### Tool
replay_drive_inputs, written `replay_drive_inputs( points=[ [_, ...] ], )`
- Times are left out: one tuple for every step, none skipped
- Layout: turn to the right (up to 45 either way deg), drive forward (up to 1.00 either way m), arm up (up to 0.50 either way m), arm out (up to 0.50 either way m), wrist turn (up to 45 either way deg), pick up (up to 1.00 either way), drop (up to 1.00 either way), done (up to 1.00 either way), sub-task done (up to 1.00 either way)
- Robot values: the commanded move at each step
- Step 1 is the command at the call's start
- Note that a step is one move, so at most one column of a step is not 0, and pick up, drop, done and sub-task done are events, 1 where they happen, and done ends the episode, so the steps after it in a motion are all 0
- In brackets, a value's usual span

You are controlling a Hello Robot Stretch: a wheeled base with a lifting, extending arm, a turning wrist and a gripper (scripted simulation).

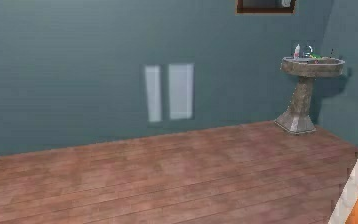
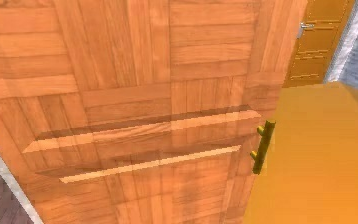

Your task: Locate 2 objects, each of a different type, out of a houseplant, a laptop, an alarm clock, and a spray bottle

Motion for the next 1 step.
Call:
replay_drive_inputs(
  points=[
    [0.0, 0.15, 0.0, 0.0, 0.0, 0.0, 0.0, 0.0, 0.0]
  ],
)
